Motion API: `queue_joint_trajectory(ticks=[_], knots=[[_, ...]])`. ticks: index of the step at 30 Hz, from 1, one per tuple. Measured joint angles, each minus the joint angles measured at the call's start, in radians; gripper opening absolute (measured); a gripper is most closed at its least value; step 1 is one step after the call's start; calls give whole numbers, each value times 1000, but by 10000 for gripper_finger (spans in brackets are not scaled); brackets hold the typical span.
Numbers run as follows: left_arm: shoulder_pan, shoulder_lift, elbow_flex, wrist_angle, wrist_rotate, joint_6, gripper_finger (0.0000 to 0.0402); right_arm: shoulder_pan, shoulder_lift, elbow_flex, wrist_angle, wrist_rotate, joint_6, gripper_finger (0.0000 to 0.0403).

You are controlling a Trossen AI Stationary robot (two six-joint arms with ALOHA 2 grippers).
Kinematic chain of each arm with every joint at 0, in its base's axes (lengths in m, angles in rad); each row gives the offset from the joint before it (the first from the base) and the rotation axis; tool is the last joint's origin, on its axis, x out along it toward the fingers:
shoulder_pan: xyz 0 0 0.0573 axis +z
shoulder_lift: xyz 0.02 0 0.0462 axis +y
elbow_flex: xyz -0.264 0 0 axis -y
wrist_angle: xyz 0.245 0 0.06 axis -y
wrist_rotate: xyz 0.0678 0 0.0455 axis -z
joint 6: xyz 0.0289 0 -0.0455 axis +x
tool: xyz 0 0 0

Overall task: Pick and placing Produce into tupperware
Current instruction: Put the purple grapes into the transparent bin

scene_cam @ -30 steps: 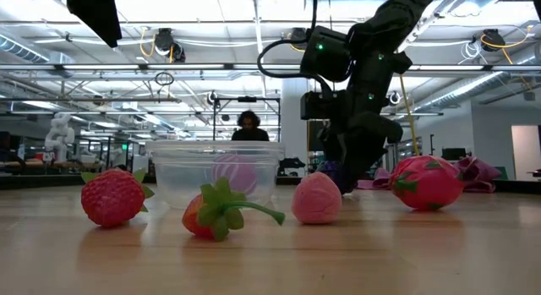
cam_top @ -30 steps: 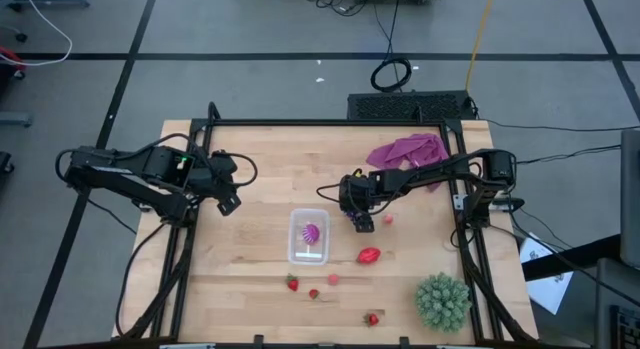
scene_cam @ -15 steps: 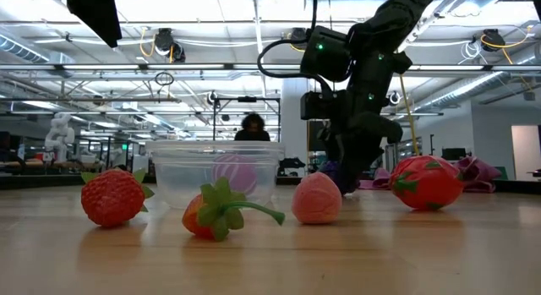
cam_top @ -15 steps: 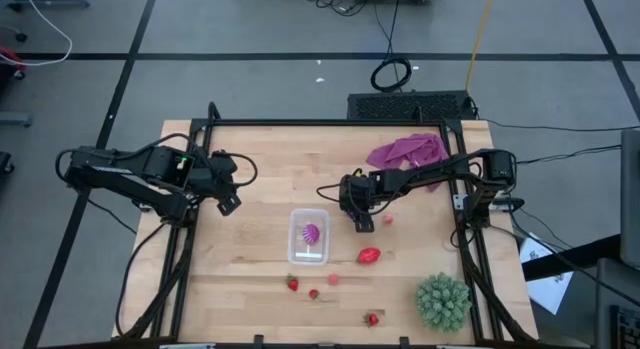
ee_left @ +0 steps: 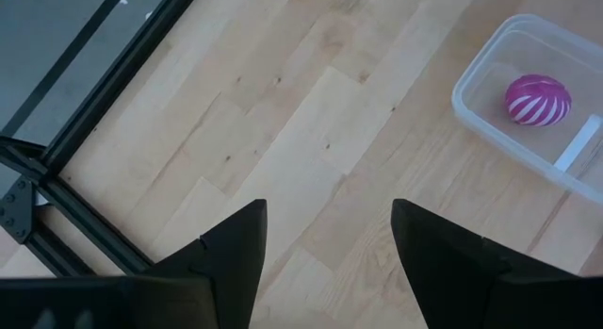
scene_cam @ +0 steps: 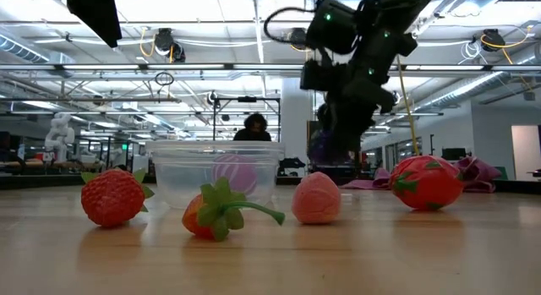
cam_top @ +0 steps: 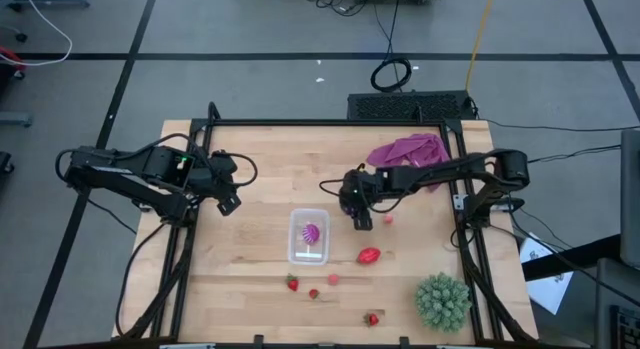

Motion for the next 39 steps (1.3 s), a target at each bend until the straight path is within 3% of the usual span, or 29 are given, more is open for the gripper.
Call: queue_joint_trajectory(ticks=[21, 32, 39], knots=[[0, 0, 0, 0, -2, 28, 232, 144, -16, 155, 186, -6, -19, 208], [0, 0, 0, 4, -6, 44, 232, 190, 51, 176, 349, -84, 32, 208], [0, 1, 0, 10, -15, 52, 232, 231, 124, 222, 339, -85, 45, 208]])
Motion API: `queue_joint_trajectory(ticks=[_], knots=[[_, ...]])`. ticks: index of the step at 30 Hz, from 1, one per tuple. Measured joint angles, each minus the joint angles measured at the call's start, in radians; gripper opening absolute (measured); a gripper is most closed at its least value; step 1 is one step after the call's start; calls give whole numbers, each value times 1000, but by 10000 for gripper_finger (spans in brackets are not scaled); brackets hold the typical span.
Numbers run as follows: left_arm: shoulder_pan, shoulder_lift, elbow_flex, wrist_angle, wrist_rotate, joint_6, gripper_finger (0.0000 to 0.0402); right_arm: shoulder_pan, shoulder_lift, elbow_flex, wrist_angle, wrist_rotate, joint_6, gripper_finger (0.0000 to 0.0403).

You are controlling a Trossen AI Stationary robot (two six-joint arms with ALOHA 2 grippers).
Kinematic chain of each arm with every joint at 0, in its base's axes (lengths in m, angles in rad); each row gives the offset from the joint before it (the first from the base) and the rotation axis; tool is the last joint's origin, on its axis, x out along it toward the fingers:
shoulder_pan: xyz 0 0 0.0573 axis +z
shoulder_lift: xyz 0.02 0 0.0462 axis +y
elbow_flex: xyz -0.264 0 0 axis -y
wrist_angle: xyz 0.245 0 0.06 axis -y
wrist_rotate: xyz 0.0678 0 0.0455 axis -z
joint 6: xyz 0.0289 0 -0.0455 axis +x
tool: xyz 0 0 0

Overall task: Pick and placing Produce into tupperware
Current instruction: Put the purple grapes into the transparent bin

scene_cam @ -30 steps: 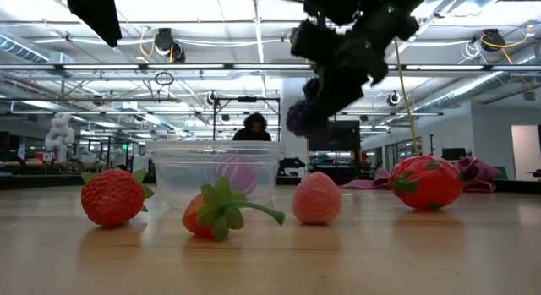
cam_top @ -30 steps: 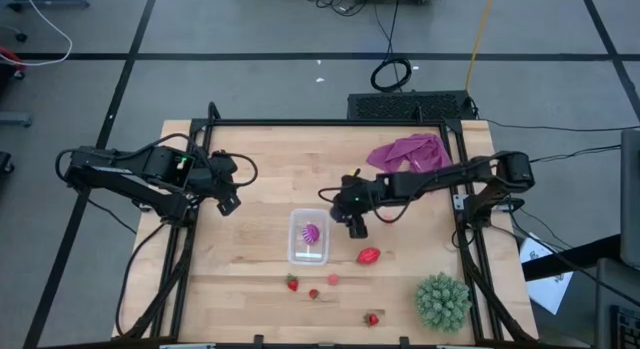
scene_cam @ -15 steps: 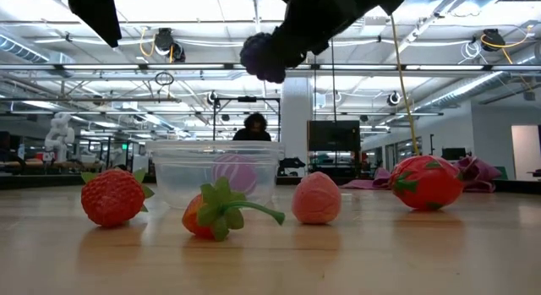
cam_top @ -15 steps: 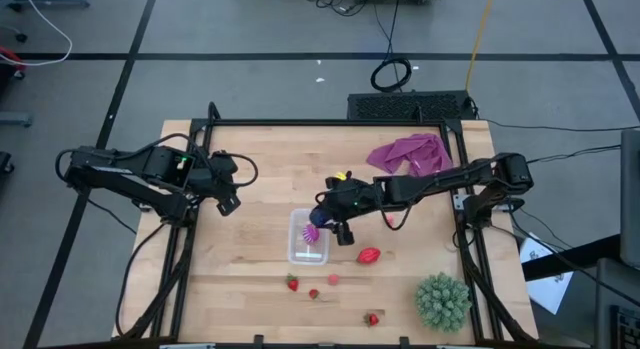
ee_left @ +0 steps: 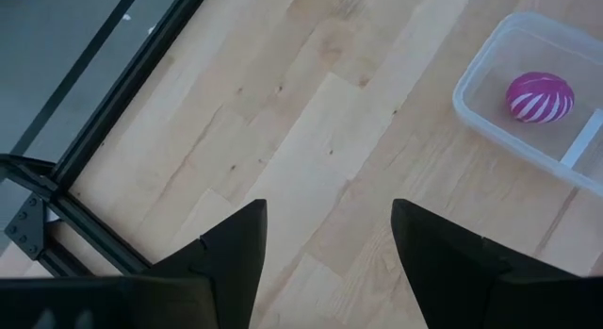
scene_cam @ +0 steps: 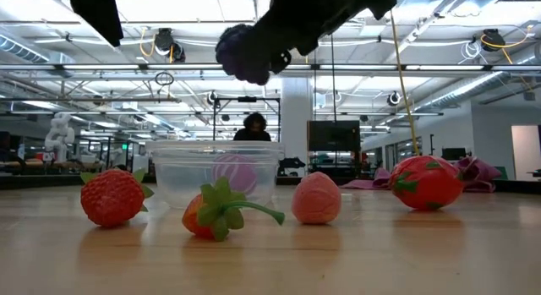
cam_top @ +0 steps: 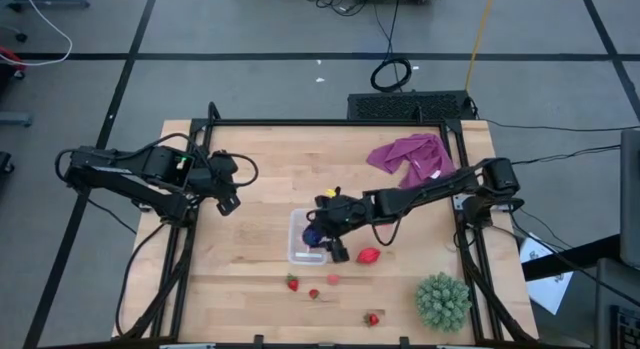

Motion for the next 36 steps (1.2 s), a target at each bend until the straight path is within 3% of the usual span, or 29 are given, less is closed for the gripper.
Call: queue_joint_trajectory(ticks=[11, 26, 36], knots=[[-1, 17, 0, -1, -4, 3, 232, 50, 151, 139, -28, 0, 44, 208], [-3, 16, 0, 0, 14, -5, 232, 65, 161, 145, -178, 36, 105, 208], [-3, 16, 0, 1, 13, -1, 232, 51, 184, 134, -152, 35, 116, 208]])
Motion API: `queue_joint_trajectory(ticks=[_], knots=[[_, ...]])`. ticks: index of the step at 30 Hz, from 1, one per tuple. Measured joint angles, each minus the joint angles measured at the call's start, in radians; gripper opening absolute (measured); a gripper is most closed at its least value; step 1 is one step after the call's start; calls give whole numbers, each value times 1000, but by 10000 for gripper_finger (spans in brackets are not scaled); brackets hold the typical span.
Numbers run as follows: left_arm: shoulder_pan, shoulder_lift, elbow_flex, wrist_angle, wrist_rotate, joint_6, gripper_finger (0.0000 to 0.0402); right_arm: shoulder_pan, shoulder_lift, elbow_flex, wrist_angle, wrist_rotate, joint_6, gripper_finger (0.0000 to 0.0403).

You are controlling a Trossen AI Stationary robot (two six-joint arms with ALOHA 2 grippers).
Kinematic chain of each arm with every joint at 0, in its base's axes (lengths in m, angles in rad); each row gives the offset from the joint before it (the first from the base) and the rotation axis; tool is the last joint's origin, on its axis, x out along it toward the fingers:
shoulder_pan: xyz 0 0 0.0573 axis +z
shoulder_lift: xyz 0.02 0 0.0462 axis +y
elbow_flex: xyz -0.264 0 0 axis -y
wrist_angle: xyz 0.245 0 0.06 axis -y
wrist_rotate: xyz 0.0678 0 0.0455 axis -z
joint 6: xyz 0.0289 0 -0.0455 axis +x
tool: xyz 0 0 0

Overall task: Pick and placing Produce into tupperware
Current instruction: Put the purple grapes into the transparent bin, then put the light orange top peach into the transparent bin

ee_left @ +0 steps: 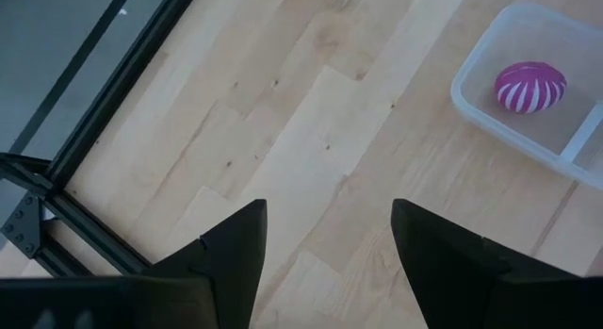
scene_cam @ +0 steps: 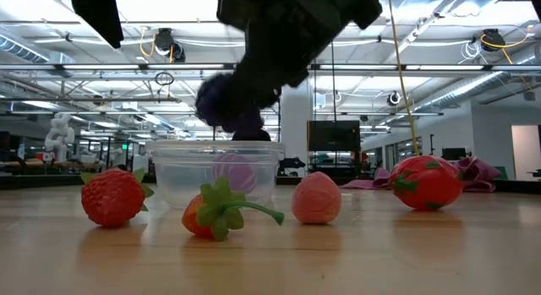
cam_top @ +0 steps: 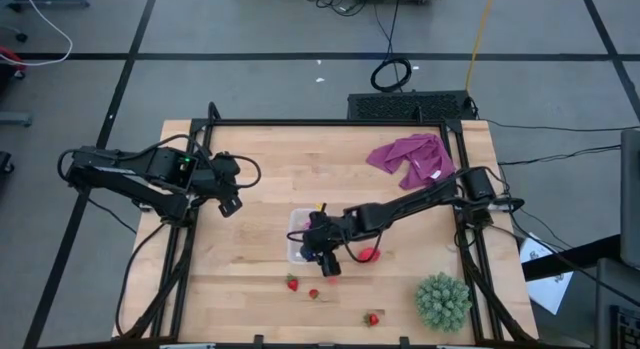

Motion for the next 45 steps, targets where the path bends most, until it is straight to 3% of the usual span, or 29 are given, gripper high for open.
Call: queue_joint_trajectory(ticks=[22, 33, 45], knots=[[0, 0, 0, 1, 0, 16, 232, -4, 52, -8, -10, -6, 1, 209], [0, 0, 0, 1, -1, 17, 232, -5, 52, -8, 2, -4, -22, 263], [0, 0, 0, 2, -1, 22, 232, -16, 46, -4, 12, -1, -59, 269]])
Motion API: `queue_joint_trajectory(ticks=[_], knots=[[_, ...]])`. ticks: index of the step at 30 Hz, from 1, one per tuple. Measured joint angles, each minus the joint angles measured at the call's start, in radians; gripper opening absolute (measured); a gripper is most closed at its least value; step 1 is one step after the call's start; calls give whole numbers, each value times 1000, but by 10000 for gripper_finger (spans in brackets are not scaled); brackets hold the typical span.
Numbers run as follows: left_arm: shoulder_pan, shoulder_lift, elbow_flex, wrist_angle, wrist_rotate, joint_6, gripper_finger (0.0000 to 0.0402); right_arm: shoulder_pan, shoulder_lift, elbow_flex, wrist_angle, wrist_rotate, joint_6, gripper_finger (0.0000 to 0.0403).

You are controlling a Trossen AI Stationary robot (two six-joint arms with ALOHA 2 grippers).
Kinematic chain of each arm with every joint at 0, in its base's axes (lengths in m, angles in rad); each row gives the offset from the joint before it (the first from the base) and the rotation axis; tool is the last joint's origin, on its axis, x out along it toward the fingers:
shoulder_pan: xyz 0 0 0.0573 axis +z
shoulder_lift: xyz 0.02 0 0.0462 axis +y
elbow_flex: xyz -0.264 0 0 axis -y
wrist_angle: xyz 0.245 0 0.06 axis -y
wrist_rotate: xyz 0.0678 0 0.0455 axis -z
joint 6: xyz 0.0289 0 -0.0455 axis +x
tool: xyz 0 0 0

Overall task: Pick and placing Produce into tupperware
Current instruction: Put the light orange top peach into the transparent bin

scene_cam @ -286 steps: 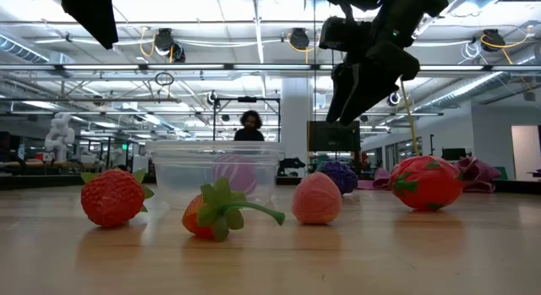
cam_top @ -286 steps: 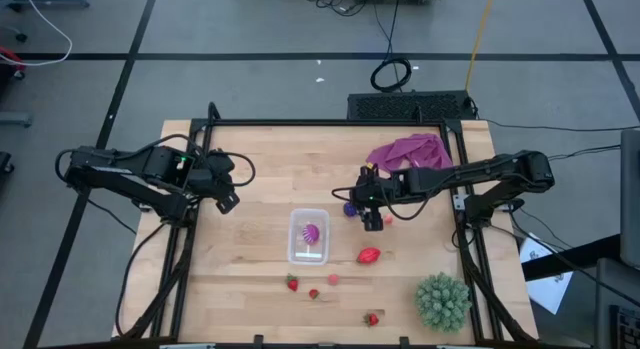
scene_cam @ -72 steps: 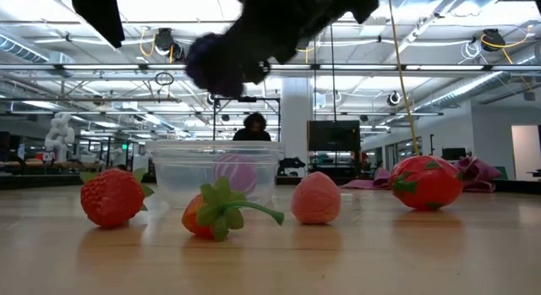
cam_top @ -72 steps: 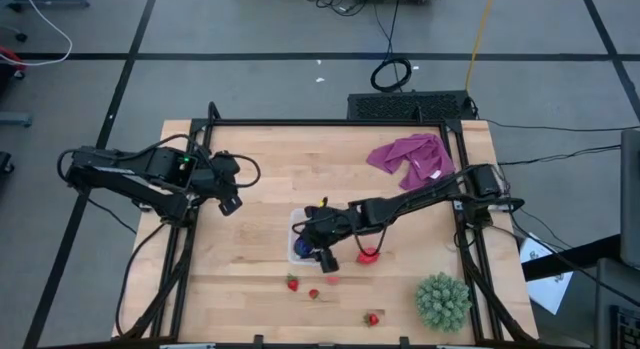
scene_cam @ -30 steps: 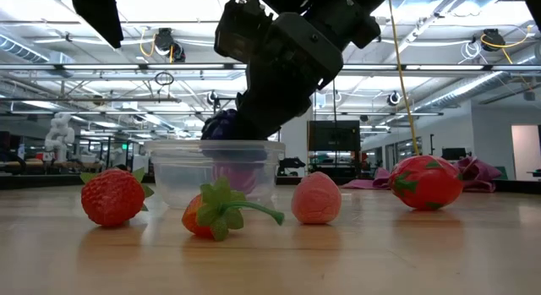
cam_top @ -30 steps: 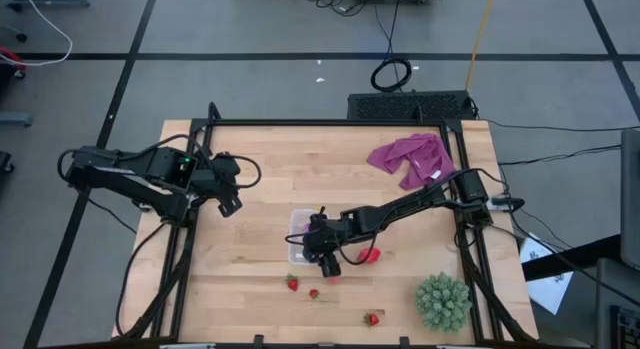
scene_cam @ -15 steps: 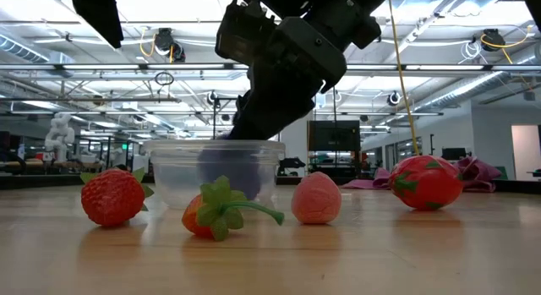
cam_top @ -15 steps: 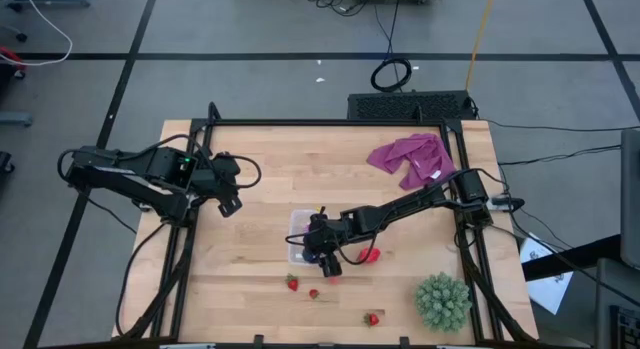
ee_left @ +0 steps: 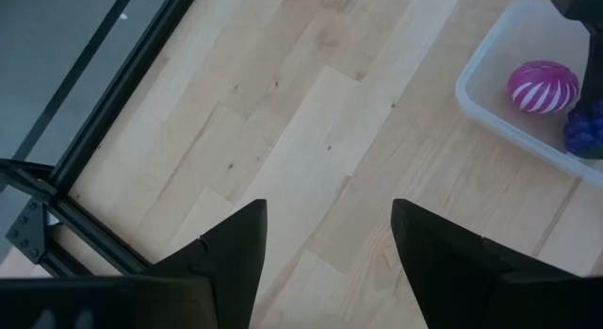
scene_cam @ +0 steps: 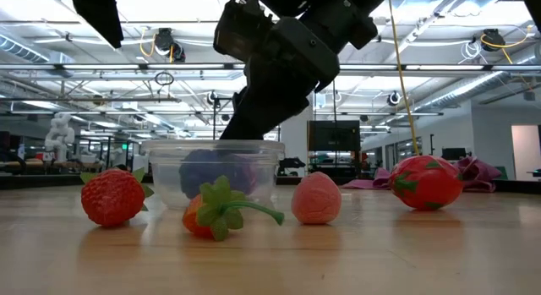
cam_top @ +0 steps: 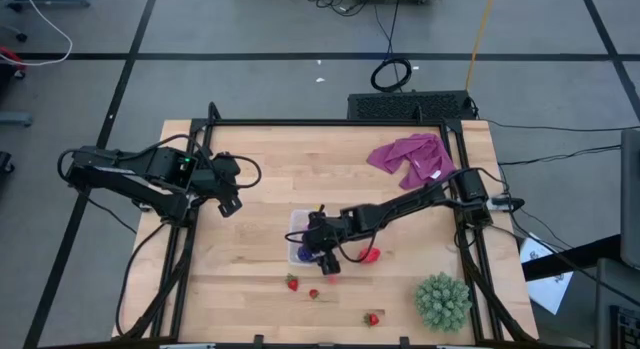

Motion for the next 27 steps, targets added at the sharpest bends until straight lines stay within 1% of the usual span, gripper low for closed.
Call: queue_joint_trajectory(ticks=[3, 7, 9, 13, 15, 19, 22, 27], knots=[[0, 0, 0, 0, -11, 0, 232, -2, -2, 37, -6, 8, -21, 269], [0, 0, 0, 0, -15, -1, 232, -2, -8, 112, -73, 31, -71, 270], [0, 0, 0, 0, -14, -1, 232, -1, -10, 152, -156, 53, -76, 270], [0, 0, 0, 0, -8, -3, 232, 6, -21, 213, -381, 136, -73, 270], [0, 0, 0, 0, -6, -3, 232, 9, -38, 223, -502, 158, -48, 270], [-2, 0, 0, 1, 3, -3, 232, 14, -74, 224, -666, 160, 57, 270], [-7, 0, 0, 5, 9, -3, 232, 15, -92, 224, -758, 158, 142, 270], [-28, 0, 0, 6, 14, -14, 232, 14, -97, 224, -905, 158, 233, 270]])
